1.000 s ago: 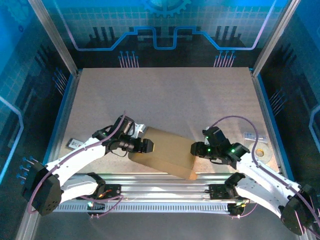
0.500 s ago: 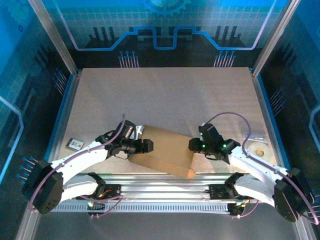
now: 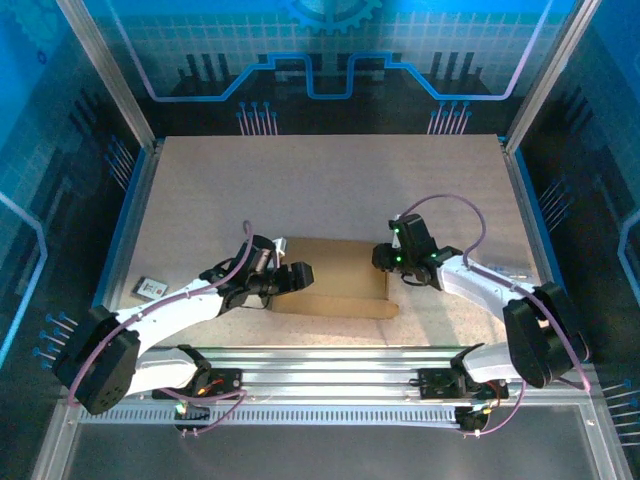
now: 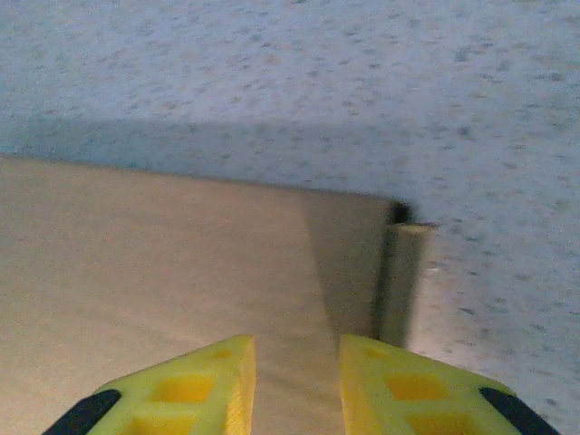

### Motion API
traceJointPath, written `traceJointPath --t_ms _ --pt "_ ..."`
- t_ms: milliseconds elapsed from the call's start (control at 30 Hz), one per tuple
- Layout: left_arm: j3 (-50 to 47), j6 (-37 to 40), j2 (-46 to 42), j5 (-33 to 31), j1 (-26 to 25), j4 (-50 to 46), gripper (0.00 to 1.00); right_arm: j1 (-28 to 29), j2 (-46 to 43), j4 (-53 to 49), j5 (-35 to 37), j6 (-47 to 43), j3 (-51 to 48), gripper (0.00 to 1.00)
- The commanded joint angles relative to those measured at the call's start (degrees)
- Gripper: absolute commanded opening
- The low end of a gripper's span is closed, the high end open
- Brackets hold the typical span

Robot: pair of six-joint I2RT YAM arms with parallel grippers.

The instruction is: Fold the paper box

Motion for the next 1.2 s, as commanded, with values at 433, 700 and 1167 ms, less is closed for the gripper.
traceJointPath --t_ms 433,700,1167 --pt "5.8 8.5 -7.1 2.7 5.4 -12.3 0.8 3.8 -16.8 -7.7 -13.2 -2.1 -4.6 0.46" --pt "7.4 8.2 -1.1 6.4 5.5 -8.7 0.79 4.1 -15.6 -3.1 -17.3 1.1 -7.6 0.52" --pt "8.4 8.3 5.4 4.7 4.9 -9.0 0.79 5.0 -9.4 -1.9 -12.1 3.6 -9.5 0.54"
